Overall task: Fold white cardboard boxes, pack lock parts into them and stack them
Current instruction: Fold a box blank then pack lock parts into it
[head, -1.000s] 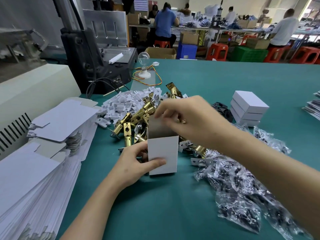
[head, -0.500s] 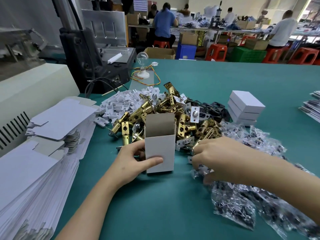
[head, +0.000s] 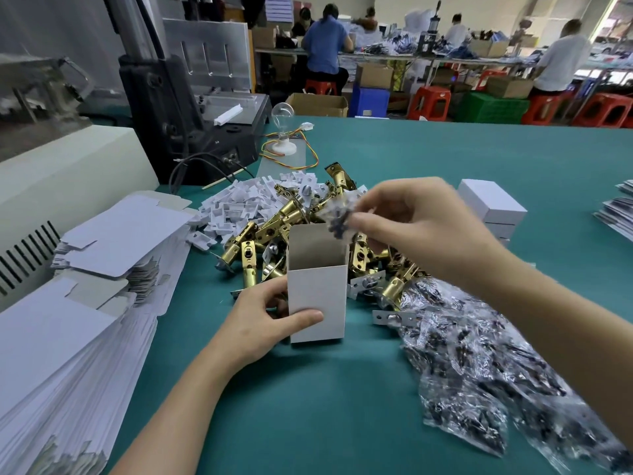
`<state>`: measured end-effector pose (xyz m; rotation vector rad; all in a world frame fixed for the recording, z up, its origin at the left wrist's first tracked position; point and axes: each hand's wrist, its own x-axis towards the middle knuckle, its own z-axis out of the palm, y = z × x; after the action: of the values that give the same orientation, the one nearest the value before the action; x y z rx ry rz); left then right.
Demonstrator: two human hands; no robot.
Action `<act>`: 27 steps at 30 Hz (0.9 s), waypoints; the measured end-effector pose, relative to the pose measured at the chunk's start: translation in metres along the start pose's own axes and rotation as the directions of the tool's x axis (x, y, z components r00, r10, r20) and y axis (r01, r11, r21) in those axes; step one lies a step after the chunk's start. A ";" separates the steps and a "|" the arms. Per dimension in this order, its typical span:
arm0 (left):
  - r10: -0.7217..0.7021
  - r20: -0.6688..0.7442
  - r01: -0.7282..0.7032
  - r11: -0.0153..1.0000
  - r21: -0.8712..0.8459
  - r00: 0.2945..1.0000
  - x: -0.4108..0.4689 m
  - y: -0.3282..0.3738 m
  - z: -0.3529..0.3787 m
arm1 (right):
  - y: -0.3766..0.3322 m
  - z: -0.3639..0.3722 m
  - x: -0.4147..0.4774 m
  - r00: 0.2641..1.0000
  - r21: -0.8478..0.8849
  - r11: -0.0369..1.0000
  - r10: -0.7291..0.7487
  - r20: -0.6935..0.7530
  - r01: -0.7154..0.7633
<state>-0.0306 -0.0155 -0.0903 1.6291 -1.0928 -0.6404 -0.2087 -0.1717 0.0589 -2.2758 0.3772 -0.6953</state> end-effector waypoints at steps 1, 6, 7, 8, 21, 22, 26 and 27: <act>0.002 0.003 -0.002 1.000 0.002 1.000 0.000 0.000 0.000 | -0.001 0.008 0.004 1.000 -0.056 0.998 0.006 0.004 -0.005; 0.023 0.005 -0.023 1.000 0.019 1.000 -0.002 0.003 0.000 | -0.010 0.040 0.013 0.986 -0.547 0.831 -0.010 0.164 0.100; 0.021 0.005 -0.021 1.000 0.020 1.000 -0.001 0.003 0.000 | -0.013 0.044 0.014 0.982 -0.557 0.823 -0.003 0.191 0.111; 0.019 0.004 -0.019 1.000 0.020 1.000 -0.001 0.003 0.000 | -0.015 0.047 0.015 0.977 -0.561 0.819 0.002 0.213 0.120; 0.277 -0.292 -0.269 0.961 0.068 0.915 -0.005 0.018 0.001 | -0.007 0.062 0.005 0.981 -0.679 0.718 -0.025 0.193 0.152; 0.291 -0.317 -0.281 0.957 0.078 0.903 -0.006 0.018 0.002 | -0.006 0.064 0.003 0.982 -0.682 0.716 -0.027 0.185 0.148; 0.291 -0.397 -0.284 0.956 0.078 0.870 -0.006 0.017 0.005 | -0.002 0.069 -0.001 0.984 -0.705 0.689 -0.071 0.165 0.168; 0.297 -0.402 -0.293 0.953 0.074 0.866 -0.006 0.017 0.005 | 0.000 0.068 -0.002 0.987 -0.676 0.719 -0.101 0.129 0.162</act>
<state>-0.0434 -0.0130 -0.0766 1.4752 -1.0010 -0.0800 -0.1709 -0.1330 0.0179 -3.0602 0.4959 -0.5830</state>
